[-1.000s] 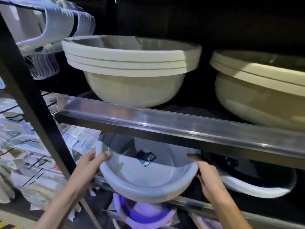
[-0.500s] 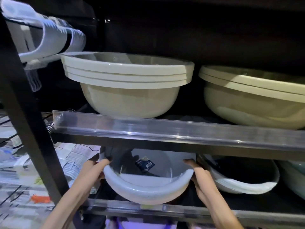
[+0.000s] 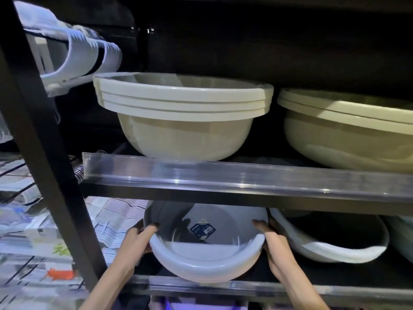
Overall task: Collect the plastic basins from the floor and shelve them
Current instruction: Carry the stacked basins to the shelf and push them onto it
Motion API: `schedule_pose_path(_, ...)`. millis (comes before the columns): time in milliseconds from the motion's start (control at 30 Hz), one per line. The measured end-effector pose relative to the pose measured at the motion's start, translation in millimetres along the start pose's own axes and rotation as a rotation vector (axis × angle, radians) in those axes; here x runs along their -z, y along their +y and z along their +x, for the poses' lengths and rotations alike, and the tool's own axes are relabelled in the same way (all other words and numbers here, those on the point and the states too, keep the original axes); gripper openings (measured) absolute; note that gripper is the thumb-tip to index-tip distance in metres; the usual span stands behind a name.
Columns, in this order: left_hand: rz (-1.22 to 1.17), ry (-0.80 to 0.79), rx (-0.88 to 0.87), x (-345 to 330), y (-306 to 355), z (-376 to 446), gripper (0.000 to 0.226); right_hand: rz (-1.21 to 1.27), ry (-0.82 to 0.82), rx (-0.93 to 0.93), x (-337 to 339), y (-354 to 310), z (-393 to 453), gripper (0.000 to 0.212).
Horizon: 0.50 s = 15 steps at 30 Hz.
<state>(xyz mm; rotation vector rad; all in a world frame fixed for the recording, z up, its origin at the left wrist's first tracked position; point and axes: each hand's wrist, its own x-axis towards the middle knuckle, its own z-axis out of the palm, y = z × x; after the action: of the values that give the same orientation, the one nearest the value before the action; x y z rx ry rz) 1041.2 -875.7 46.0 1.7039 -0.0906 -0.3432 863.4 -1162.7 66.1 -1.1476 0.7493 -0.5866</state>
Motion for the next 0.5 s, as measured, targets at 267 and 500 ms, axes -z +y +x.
schedule_pose_path(267, -0.076, -0.111, -0.015, 4, -7, -10, 0.059, -0.084, -0.077, -0.002, 11, 2, -11, 0.033)
schedule_pose_path(500, -0.114, -0.085, -0.019, 1, -13, -11, 0.061, -0.08, -0.136, -0.014, 17, 15, -27, 0.048)
